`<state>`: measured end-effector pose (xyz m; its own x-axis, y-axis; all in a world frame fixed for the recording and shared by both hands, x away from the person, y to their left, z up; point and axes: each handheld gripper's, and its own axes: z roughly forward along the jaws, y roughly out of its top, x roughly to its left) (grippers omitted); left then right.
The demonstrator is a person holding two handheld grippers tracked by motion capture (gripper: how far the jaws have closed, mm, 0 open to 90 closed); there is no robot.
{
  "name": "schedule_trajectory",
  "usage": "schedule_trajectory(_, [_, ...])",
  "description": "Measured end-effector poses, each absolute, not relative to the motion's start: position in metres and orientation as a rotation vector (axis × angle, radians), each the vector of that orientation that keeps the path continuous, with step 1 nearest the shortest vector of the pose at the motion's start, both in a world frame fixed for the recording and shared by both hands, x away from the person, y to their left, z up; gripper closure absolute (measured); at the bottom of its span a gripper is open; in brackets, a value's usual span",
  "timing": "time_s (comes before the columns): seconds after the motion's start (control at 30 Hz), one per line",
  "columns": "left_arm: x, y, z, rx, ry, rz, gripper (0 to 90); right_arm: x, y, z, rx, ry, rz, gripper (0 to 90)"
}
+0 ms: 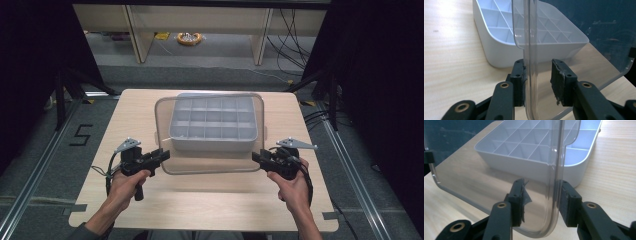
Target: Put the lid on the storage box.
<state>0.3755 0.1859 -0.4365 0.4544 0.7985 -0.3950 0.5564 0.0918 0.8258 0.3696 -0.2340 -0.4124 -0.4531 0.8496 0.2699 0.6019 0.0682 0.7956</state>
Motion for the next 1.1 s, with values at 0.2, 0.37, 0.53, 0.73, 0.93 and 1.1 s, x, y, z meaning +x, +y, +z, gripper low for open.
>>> schedule_trajectory(0.2, [0.393,0.183,-0.429,1.591,1.219,0.289,63.8,0.386,-0.235,-0.414,1.466,2.062,1.339,60.1])
schedule_trajectory(0.37, [0.407,0.184,-0.424,1.573,1.232,0.281,63.5,0.397,-0.232,-0.41,1.503,2.047,1.336,59.9])
schedule_trajectory(0.53, [0.424,0.183,-0.419,1.561,1.245,0.267,63.0,0.411,-0.233,-0.403,1.476,2.021,1.348,59.3])
schedule_trajectory(0.73, [0.446,0.178,-0.413,1.552,1.267,0.254,61.9,0.428,-0.234,-0.395,1.487,2.005,1.343,58.5])
schedule_trajectory(0.93, [0.465,0.172,-0.411,1.542,1.29,0.247,61.6,0.445,-0.238,-0.393,1.526,1.995,1.325,57.8])
schedule_trajectory(1.1, [0.478,0.171,-0.413,1.529,1.31,0.254,60.9,0.454,-0.235,-0.397,1.6,1.982,1.34,57.4])
